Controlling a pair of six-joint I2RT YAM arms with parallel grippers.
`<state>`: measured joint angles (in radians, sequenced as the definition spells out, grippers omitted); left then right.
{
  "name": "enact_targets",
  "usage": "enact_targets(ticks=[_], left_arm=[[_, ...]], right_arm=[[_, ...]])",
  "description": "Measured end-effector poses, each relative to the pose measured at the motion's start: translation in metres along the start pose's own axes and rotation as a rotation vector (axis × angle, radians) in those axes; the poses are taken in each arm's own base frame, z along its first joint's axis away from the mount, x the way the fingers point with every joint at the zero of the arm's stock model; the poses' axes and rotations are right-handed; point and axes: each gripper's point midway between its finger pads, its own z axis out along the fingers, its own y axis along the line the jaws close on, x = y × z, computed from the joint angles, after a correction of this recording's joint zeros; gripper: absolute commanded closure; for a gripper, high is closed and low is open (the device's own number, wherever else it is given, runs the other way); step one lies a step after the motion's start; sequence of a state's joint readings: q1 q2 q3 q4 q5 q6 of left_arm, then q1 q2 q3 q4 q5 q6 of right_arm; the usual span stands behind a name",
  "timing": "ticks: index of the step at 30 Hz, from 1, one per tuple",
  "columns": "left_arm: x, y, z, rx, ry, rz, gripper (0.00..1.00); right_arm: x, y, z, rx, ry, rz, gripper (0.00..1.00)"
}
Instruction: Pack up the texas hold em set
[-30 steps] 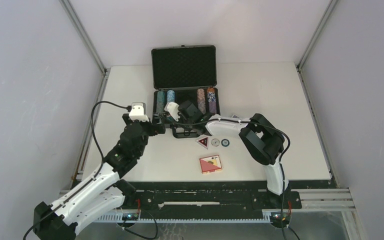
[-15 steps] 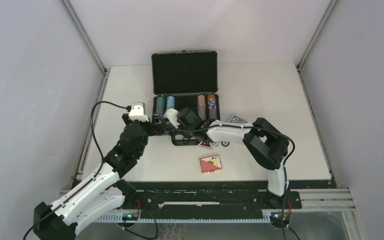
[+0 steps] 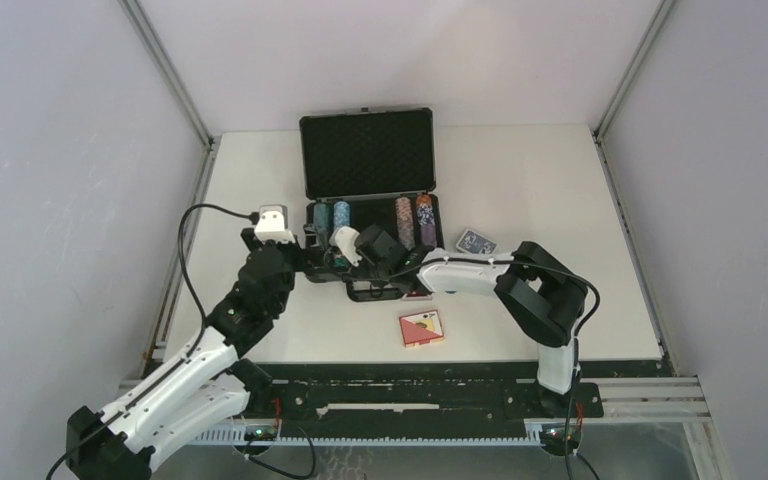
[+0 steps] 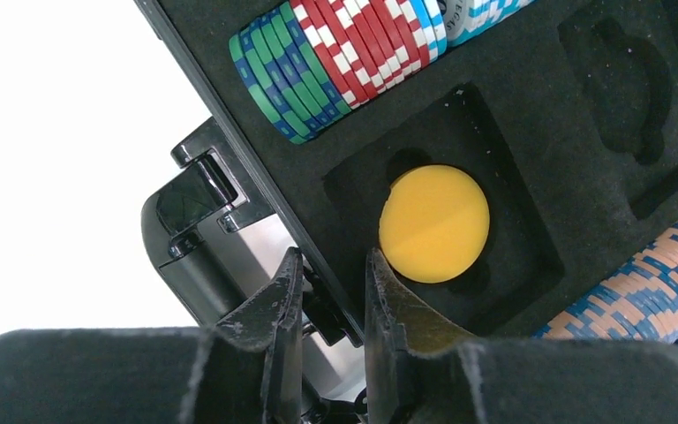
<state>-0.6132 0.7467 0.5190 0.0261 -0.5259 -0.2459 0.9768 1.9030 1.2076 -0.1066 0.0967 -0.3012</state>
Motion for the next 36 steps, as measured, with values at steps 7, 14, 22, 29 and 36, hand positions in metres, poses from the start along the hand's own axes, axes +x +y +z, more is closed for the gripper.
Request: enact_targets(ticks=[7,14,22,29,36], left_arm=[[-0.009,0.005,-0.003,-0.019,-0.033,-0.016,0.0],[-0.009,0.009,-0.002,-0.048,-0.036,-0.014,0.0],[-0.018,0.038,-0.01,-0.214,-0.089,-0.146,0.0],[-0.04,0.032,0.01,-0.251,-0.137,-0.214,0.0],[-0.069,-0.002,0.054,-0.247,-0.123,-0.221,0.01]], right_arm=[[0.007,-0.003,-0.017,-0.026,0.015,0.058,0.11],[-0.003,-0.034,-0.029,0.024,-0.034,0.156,0.1],[0.012,-0.104,-0.056,0.197,-0.027,0.485,0.0],[0.06,-0.192,-0.144,0.519,-0.067,0.884,0.05],[0.179,-0.218,-0.23,0.804,-0.081,1.31,0.02]])
